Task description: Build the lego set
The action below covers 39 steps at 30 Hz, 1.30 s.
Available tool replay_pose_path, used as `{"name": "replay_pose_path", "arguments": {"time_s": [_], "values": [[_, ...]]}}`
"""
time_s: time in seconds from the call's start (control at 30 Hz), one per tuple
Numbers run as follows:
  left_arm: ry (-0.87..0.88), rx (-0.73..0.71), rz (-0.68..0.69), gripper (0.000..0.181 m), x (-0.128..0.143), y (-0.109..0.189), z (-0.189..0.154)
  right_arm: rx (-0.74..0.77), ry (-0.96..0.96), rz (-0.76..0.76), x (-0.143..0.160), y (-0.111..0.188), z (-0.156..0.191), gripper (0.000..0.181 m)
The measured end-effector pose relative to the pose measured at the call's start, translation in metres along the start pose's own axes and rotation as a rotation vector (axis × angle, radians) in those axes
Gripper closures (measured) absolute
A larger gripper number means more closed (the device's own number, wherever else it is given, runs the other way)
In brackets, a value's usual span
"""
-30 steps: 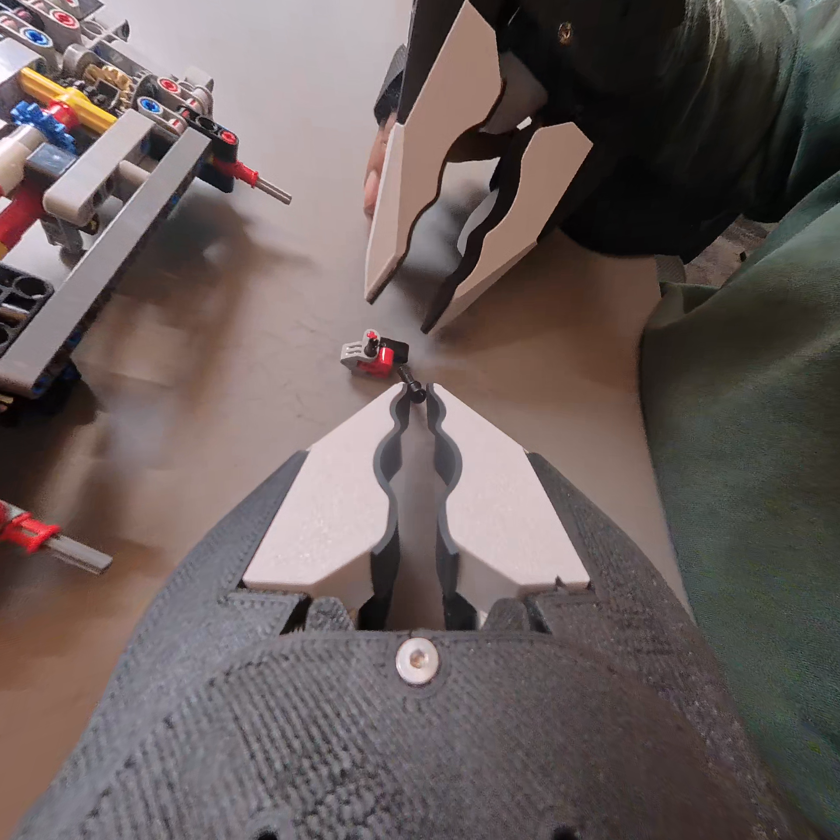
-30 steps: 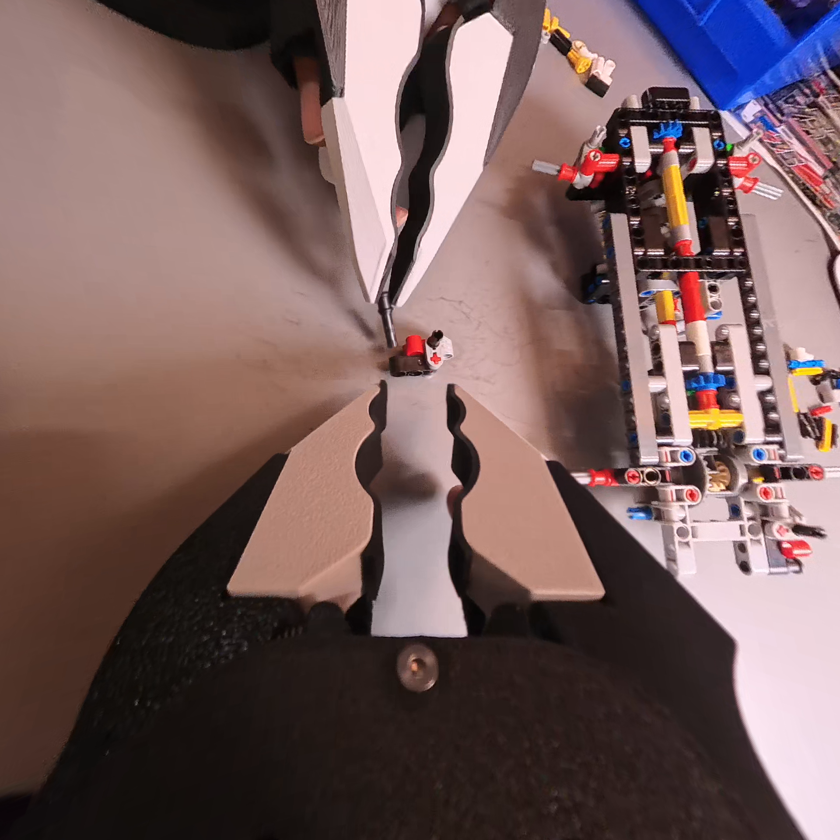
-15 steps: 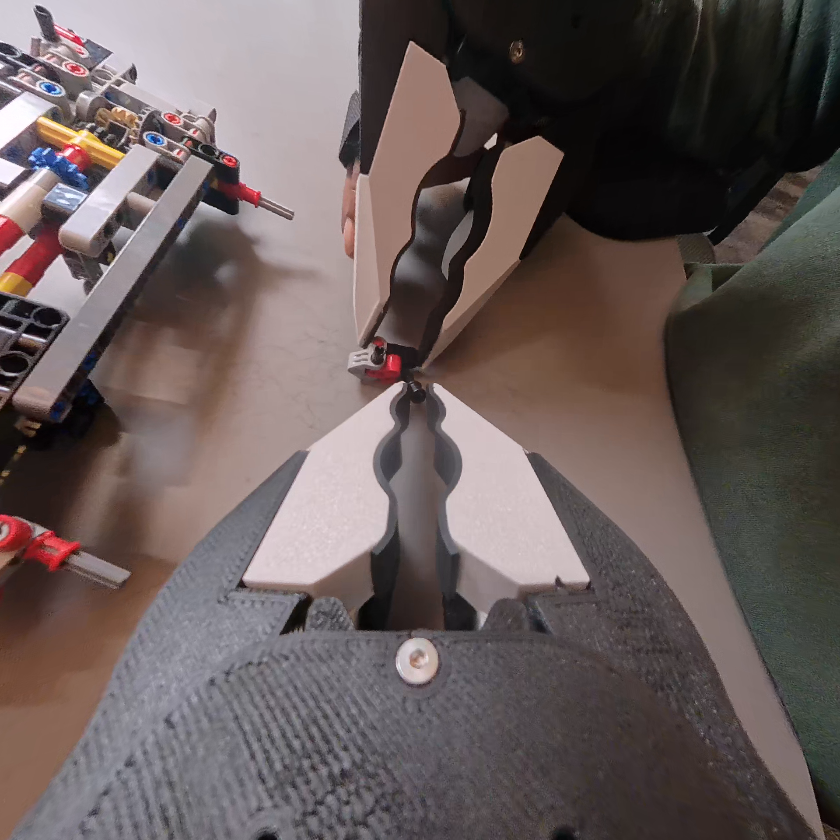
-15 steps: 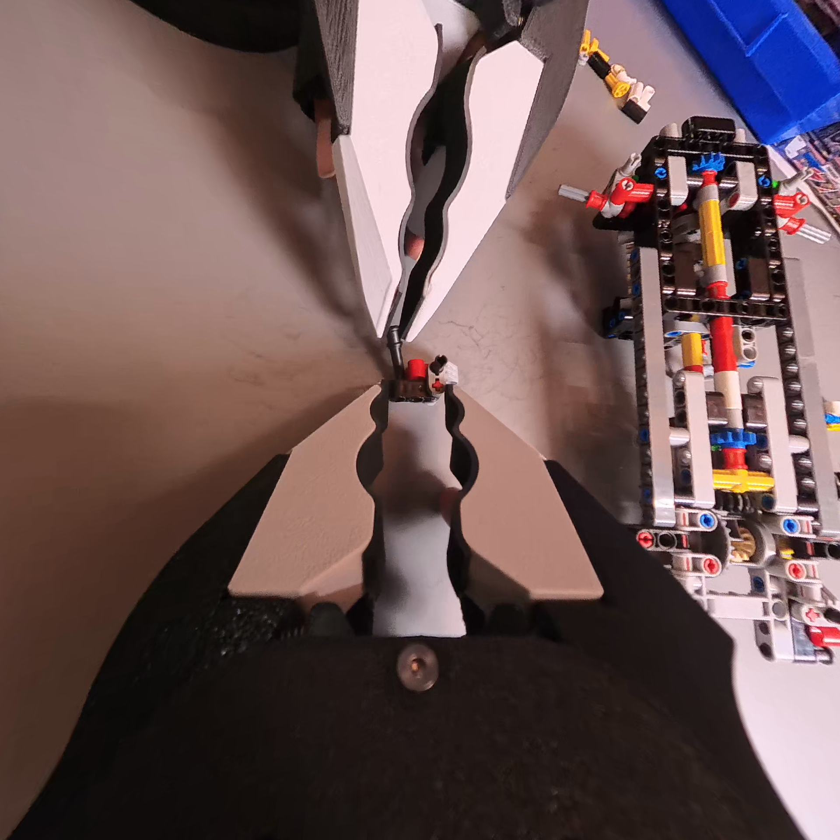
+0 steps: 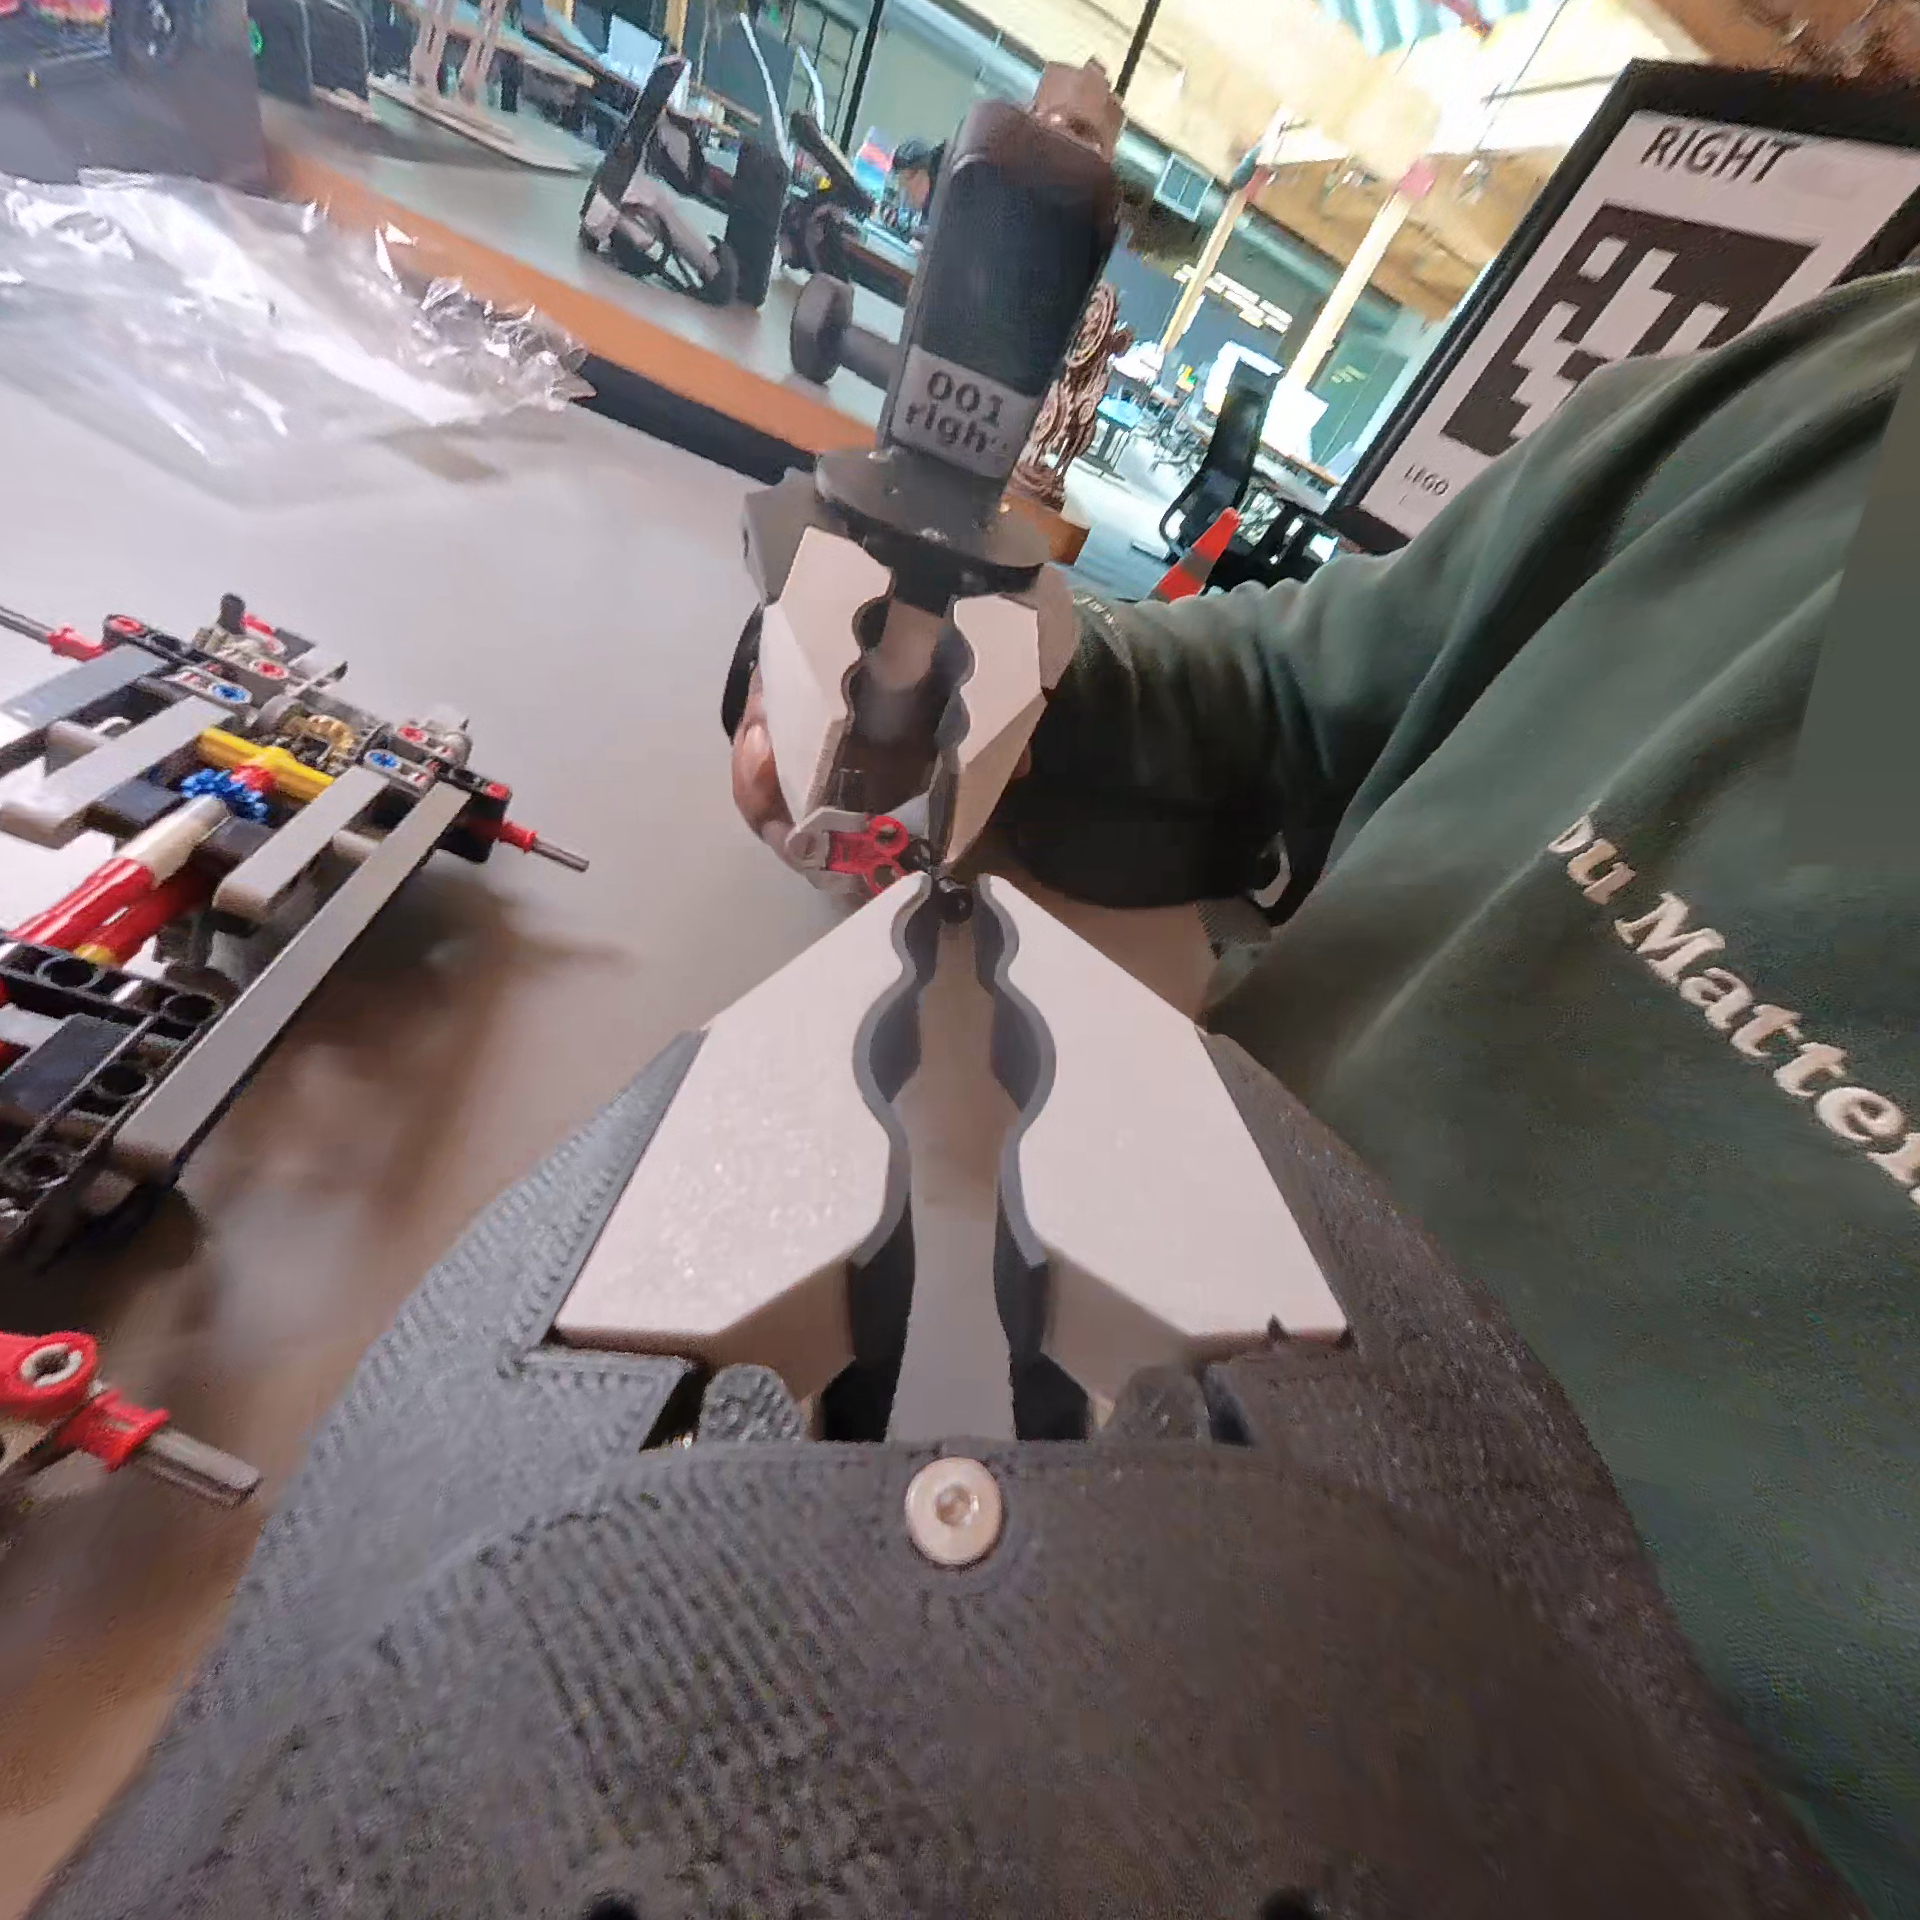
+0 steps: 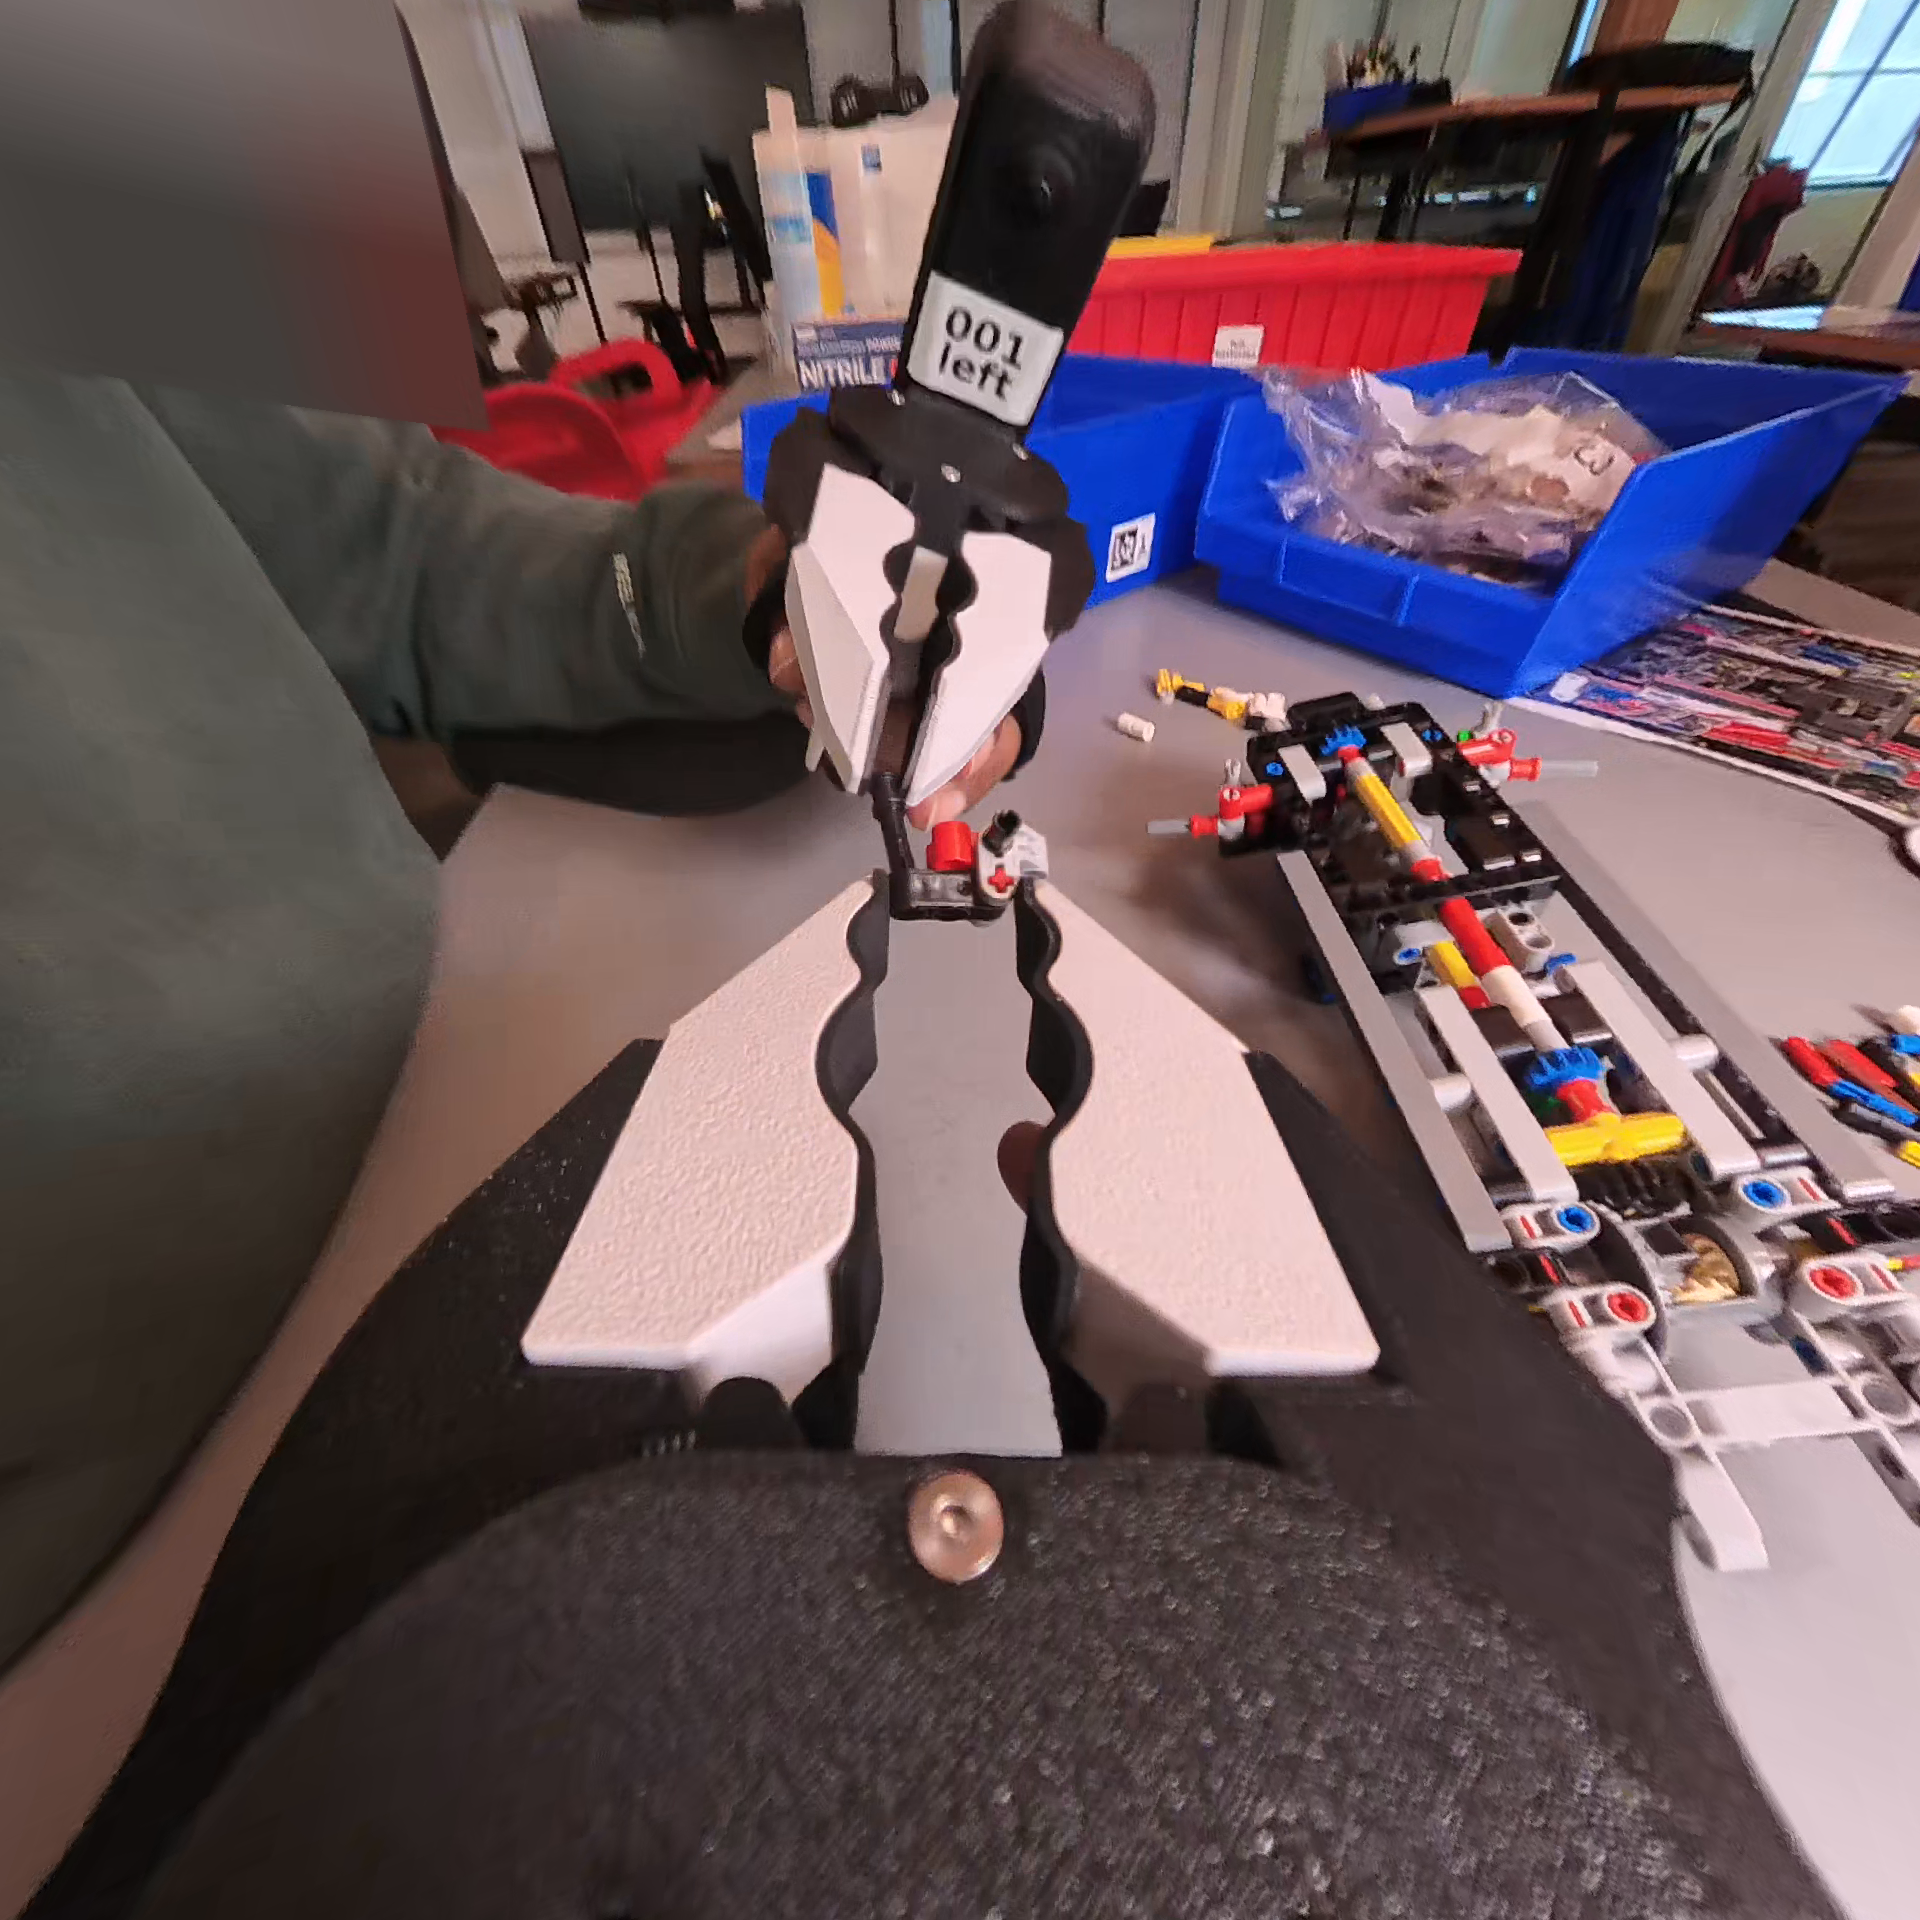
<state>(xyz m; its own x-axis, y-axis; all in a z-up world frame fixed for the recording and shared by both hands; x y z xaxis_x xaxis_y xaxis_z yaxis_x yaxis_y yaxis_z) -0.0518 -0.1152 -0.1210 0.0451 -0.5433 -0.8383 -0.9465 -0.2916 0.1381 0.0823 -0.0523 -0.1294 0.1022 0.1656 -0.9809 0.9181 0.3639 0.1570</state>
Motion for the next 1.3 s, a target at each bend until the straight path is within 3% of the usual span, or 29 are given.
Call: {"name": "replay_pose_path", "arguments": {"time_s": [0.3,0.9,1.07,1.3], "values": [[0.021,0.047,-0.037,0.177,-0.004,0.0,-0.005,-0.038,-0.017,-0.045,-0.003,0.0,0.004,0.16],[0.076,0.02,0.046,0.177,0.003,-0.003,-0.002,-0.057,0.006,0.026,0.005,-0.005,0.01,0.161],[-0.018,-0.006,-0.023,0.177,-0.005,-0.002,-0.008,-0.062,-0.11,-0.043,-0.001,-0.004,0.007,0.161],[-0.289,-0.125,-0.111,0.177,-0.016,0.0,-0.023,-0.063,-0.308,-0.196,-0.011,0.0,-0.002,0.161]]}}
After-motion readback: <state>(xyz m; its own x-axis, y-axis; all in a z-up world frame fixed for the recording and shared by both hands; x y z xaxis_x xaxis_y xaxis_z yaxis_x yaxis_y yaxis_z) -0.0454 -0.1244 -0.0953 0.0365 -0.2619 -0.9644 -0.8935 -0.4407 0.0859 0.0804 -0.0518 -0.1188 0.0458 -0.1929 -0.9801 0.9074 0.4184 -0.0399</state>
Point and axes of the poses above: each gripper's, where its closed fingertips meet, y back along the fingers, x out of its underside, z = x × y across the jaws, the point moved 7 cm from there along y, back along the fingers, and after that the axes turned 9 degrees about y, right-handed, at the moved point
